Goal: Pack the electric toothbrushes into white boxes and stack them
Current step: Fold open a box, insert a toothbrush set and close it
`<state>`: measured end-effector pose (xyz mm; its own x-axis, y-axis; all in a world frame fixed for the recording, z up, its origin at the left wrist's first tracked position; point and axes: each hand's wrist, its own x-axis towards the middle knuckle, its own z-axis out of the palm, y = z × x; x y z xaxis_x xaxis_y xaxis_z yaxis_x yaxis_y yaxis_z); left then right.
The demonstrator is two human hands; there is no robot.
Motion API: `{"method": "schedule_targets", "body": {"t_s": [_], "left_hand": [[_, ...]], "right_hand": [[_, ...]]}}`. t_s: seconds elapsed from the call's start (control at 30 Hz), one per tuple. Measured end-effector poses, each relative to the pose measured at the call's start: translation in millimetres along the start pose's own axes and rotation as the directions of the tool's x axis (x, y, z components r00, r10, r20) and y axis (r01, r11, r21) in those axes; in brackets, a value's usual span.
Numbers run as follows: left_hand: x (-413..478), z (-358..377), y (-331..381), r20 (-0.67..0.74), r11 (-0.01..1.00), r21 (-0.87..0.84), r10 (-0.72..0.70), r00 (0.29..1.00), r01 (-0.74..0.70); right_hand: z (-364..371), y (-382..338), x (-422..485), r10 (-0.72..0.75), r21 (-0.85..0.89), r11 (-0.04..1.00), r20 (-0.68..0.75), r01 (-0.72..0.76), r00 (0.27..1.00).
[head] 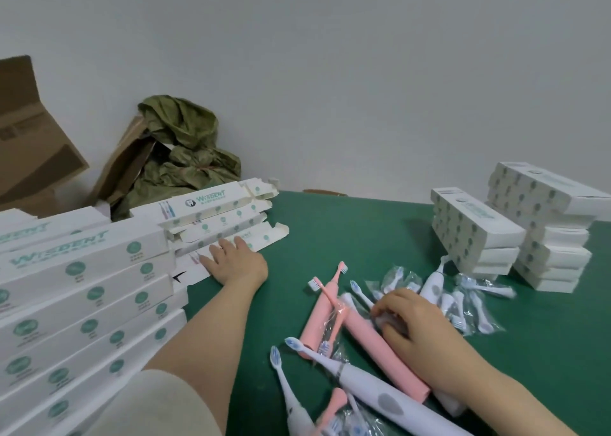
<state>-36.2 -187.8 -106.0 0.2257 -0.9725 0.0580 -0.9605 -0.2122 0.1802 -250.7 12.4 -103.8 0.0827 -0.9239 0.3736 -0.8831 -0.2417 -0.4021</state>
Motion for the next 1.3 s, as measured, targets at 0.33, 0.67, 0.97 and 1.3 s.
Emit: {"method": "schedule_targets", "body": {"t_s": [0.33,0.67,0.97,1.3], "left_hand": [[-44,-15,16,-0.017,0.986,-0.093,0.137,0.99,-0.138],[-125,-81,19,-0.561,0.419,-0.399,0.591,0.579,-0.815],[-114,-110,-3,-0.495,0.56,-0.099,0.689,0.529,-0.823],[-117,-120,-1,-0.457,-0.504,-0.847,0.527,0.716,-0.17]], "right_hand": [[-6,-11,-5,0.051,0.014,0.999,0.011,-0.051,0.999],[-56,-47,32,0.49,0.983,0.145,0.03,-0.116,0.871],[-69,-50,28,0.737,0.988,-0.095,-0.015,0.126,0.676],[-64,-68,21,0.579,0.85,-0.526,0.322,0.041,0.749]]}}
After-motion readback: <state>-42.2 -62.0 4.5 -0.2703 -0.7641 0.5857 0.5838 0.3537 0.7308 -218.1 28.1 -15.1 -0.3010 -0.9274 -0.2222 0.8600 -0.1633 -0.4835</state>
